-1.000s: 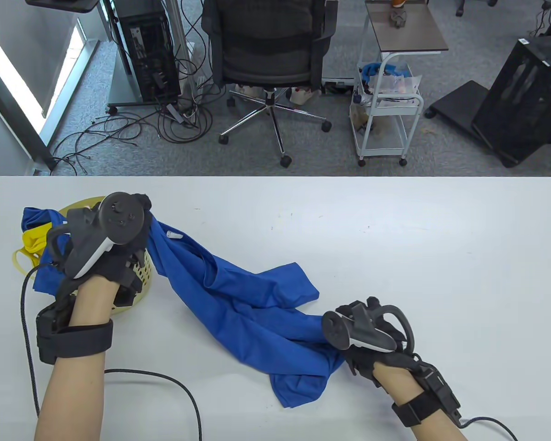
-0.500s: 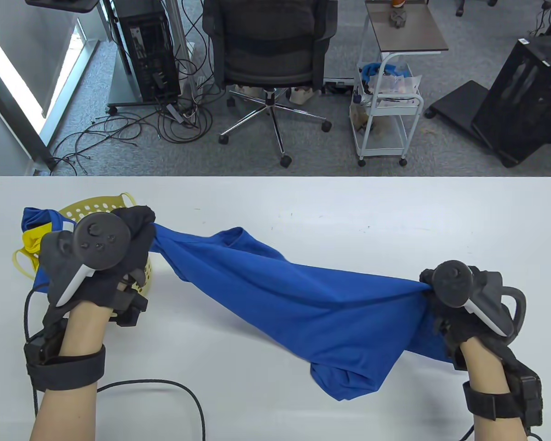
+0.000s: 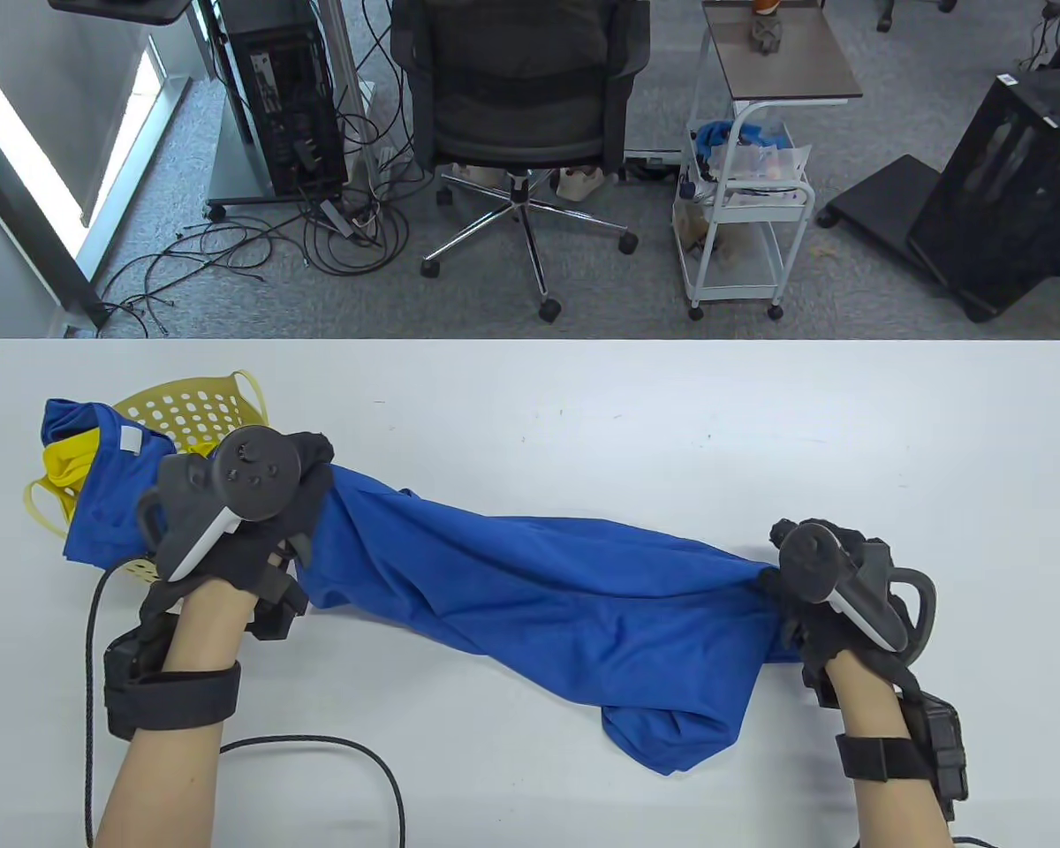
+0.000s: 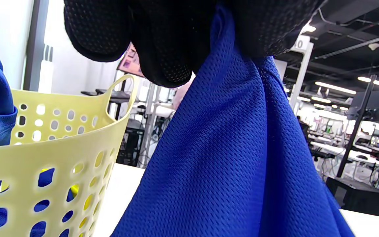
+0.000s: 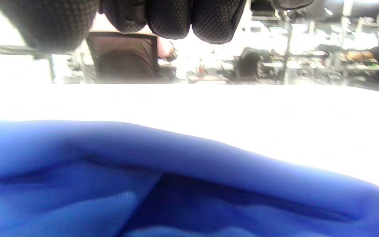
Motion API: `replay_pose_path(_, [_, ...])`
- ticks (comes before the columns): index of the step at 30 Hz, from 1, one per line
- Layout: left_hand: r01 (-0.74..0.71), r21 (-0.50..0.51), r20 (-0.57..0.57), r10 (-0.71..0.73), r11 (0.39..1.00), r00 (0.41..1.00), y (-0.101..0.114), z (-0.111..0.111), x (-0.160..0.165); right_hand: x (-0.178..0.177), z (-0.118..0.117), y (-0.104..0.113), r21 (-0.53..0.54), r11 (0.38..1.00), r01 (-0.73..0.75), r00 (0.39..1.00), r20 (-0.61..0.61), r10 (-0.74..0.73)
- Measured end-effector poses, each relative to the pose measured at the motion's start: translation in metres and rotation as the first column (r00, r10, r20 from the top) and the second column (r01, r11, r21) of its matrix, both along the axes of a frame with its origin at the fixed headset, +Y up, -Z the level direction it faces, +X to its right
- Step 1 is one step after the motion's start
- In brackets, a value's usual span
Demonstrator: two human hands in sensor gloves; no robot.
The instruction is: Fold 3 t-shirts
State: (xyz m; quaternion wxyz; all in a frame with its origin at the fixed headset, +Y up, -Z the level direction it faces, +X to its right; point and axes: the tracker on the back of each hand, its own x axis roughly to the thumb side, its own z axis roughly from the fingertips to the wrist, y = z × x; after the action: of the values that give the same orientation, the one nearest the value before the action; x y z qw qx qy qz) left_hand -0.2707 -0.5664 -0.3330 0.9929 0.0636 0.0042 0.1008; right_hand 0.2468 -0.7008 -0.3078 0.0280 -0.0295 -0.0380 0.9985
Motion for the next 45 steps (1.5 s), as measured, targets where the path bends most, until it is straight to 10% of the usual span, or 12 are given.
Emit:
replay_pose_path(12, [0.094,0.035,-0.044,-0.093,0.995,0.995,-0.003,0.006,-0.005,-0.063,0.042,-0.062,-0.433,0.866,-0.249,0.928,-0.364,0.084])
replay_pose_path(21, [0.113,0.054,-0.058,-0.110,0.992,0.992,-0.003,0.009,-0.008,-0.083,0.059,-0.057,-0.374,0.919,-0.124,0.892,-0.447,-0.062])
replay_pose_path(27, [0.113,0.063,-0.043,-0.111,0.992,0.993,-0.001,0.013,-0.005,-0.105,0.064,-0.059,-0.174,0.896,-0.409,0.831,-0.476,0.287])
replay_pose_path(36, [0.143,0.094,-0.082,-0.135,0.985,0.987,0.042,0.042,-0.024,0.003,0.048,0.050,-0.170,0.981,-0.094,0.985,-0.157,0.067])
replay_pose_path(45, [0.232,-0.167,0.029,-0.230,0.958,0.973,-0.059,0.024,0.017,0.029,0.008,-0.005,-0.356,0.907,-0.227,0.969,0.009,0.246])
